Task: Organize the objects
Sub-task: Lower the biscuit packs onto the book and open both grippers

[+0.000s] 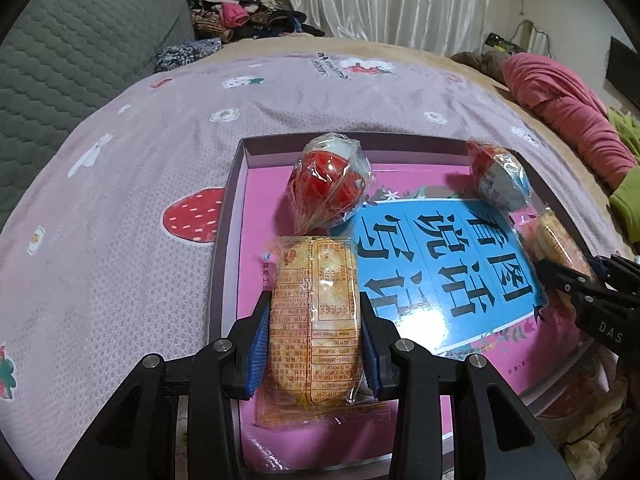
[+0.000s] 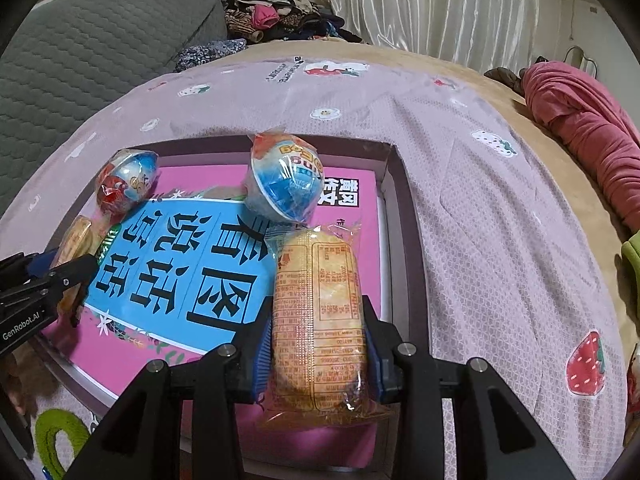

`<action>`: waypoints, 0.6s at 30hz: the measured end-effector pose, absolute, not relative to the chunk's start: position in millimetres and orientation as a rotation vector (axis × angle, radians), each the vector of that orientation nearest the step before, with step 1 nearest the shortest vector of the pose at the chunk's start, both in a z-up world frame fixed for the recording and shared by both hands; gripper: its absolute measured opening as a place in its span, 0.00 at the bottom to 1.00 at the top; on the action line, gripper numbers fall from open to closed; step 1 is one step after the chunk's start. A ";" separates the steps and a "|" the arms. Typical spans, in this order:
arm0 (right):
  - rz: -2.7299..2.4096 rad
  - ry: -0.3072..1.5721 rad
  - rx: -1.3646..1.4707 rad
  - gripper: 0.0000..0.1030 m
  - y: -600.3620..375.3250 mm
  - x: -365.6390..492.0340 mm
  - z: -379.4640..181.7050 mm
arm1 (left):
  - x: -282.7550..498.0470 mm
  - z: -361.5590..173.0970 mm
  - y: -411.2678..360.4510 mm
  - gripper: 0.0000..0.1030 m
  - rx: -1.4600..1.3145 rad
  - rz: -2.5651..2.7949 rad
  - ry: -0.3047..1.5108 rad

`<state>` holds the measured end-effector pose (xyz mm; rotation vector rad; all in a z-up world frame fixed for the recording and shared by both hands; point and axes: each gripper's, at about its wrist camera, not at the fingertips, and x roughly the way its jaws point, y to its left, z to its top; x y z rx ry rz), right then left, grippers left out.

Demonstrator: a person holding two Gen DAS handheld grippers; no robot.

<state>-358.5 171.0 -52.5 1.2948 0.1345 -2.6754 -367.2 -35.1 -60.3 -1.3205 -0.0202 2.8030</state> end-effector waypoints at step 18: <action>-2.687 0.102 1.252 0.54 172.9 -352.4 -38.3 | -360.2 -52.7 -29.7 0.67 -1.304 2.801 0.020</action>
